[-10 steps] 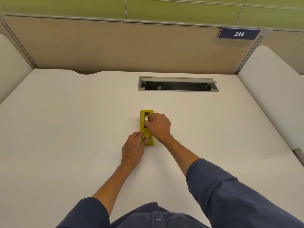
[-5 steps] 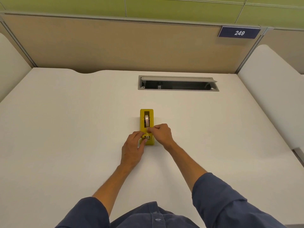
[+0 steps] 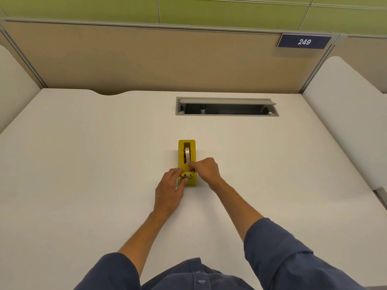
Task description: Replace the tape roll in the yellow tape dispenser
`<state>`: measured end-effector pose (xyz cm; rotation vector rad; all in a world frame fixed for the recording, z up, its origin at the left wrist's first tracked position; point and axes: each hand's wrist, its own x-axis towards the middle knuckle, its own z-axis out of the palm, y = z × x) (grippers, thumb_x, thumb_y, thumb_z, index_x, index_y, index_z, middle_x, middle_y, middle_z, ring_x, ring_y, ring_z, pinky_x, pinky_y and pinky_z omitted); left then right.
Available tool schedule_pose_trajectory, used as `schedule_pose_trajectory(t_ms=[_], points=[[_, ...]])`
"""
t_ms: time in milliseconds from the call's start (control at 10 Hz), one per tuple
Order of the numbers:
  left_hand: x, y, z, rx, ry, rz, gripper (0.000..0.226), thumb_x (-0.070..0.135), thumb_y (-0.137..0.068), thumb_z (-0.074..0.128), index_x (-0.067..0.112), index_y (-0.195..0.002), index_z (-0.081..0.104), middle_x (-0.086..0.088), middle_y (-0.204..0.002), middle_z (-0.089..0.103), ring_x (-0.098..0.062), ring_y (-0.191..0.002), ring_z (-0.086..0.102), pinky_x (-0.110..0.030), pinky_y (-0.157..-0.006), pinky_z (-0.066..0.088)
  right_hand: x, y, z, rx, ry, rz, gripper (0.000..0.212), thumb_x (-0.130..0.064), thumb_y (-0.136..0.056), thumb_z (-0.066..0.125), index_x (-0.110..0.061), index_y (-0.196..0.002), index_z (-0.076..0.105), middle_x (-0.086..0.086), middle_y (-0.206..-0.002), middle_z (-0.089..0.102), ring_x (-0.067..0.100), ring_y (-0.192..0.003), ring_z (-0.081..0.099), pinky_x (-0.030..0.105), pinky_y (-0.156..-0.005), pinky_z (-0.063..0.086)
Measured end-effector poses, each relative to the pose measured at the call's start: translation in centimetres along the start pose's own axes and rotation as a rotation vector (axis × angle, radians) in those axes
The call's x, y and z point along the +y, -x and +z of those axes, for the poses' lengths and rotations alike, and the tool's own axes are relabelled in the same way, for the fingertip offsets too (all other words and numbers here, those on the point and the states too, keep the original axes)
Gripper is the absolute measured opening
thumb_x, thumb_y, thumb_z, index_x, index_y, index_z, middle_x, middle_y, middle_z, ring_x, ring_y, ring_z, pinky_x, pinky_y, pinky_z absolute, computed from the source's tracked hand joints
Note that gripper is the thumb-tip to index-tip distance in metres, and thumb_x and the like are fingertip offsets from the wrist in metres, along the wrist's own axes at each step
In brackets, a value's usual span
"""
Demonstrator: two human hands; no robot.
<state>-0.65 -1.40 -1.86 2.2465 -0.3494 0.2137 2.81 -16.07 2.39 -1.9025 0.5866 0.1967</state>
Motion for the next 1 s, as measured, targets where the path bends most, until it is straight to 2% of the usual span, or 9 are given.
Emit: schedule_pose_trajectory(t_ms=[100,200,300,500,600,700,800,900,1000], points=[[0.1,0.0,-0.1,-0.002,0.003,-0.007,0.034,0.026,-0.089,0.062,0.012,-0.120,0.060,-0.008,-0.118,0.065,-0.021,-0.103,0.062,-0.033,-0.081,0.056,0.2,-0.1,-0.1,-0.023,-0.008,-0.010,0.029,-0.028,-0.079,0.073,-0.002,-0.066,0.070,0.006,-0.062,0.058,0.016,-0.060,0.051,0.027,-0.059,0.041],[0.2,0.0,-0.2,-0.001,0.005,-0.013,0.034,0.025,-0.089,0.063,0.011,-0.119,0.061,-0.008,-0.118,0.065,-0.022,-0.103,0.062,-0.034,-0.081,0.057,0.2,0.0,-0.4,-0.020,0.013,-0.036,0.039,-0.036,-0.079,0.073,-0.002,-0.060,0.066,0.005,-0.056,0.052,0.016,-0.055,0.045,0.028,-0.056,0.037],[0.3,0.0,-0.2,-0.004,-0.001,-0.006,0.034,0.025,-0.089,0.063,0.011,-0.119,0.061,-0.008,-0.117,0.065,-0.022,-0.103,0.062,-0.033,-0.081,0.056,0.2,0.1,-0.4,0.024,0.066,-0.053,0.048,-0.047,-0.078,0.069,-0.001,-0.065,0.070,0.005,-0.056,0.055,0.017,-0.053,0.047,0.029,-0.056,0.039],[0.2,-0.3,-0.5,-0.038,-0.016,-0.017,0.034,0.029,-0.089,0.062,0.013,-0.120,0.060,-0.005,-0.120,0.065,-0.019,-0.105,0.061,-0.035,-0.082,0.057,0.8,0.7,0.0,0.132,0.153,-0.128,0.048,-0.051,-0.082,0.061,-0.006,-0.071,0.072,0.006,-0.059,0.063,0.016,-0.054,0.053,0.030,-0.057,0.042],[0.4,-0.7,-0.9,-0.083,-0.008,-0.032,0.033,0.029,-0.088,0.063,0.014,-0.118,0.062,-0.004,-0.118,0.065,-0.019,-0.104,0.061,-0.036,-0.085,0.057,0.8,1.5,-0.4,0.129,0.199,-0.214,0.037,-0.051,-0.084,0.061,-0.017,-0.071,0.071,-0.005,-0.065,0.067,0.012,-0.063,0.061,0.028,-0.061,0.047],[0.3,-1.0,-1.3,-0.126,0.013,-0.066,0.036,0.030,-0.086,0.065,0.015,-0.119,0.061,-0.003,-0.119,0.065,-0.019,-0.105,0.061,-0.038,-0.088,0.056,0.7,1.7,-1.0,0.133,0.263,-0.277,0.032,-0.053,-0.085,0.059,-0.023,-0.084,0.073,-0.007,-0.078,0.071,0.012,-0.074,0.065,0.027,-0.064,0.047],[1.1,-1.8,-3.2,-0.160,0.020,-0.049,0.052,0.037,-0.082,0.068,0.022,-0.130,0.052,0.001,-0.124,0.062,-0.015,-0.108,0.059,-0.038,-0.089,0.054,-0.4,1.4,-2.8,0.195,0.405,-0.374,0.044,-0.060,-0.085,0.054,-0.028,-0.112,0.065,-0.008,-0.099,0.070,0.010,-0.088,0.065,0.026,-0.070,0.047],[2.2,-4.6,-5.6,-0.092,0.010,0.008,0.060,0.041,-0.082,0.067,0.025,-0.136,0.046,0.002,-0.132,0.058,-0.015,-0.117,0.055,-0.037,-0.097,0.050,-2.5,0.6,-5.1,0.274,0.503,-0.462,0.057,-0.066,-0.086,0.049,-0.030,-0.130,0.053,-0.007,-0.121,0.065,0.012,-0.104,0.062,0.031,-0.083,0.049],[5.0,-10.0,-10.9,0.084,-0.092,0.178,0.060,0.044,-0.087,0.059,0.023,-0.140,0.041,-0.003,-0.144,0.048,-0.021,-0.132,0.044,-0.040,-0.106,0.040,-6.9,0.6,-9.4,0.419,0.612,-0.657,0.078,-0.074,-0.085,0.036,-0.028,-0.147,0.030,0.000,-0.152,0.038,0.022,-0.137,0.038,0.044,-0.105,0.038]])
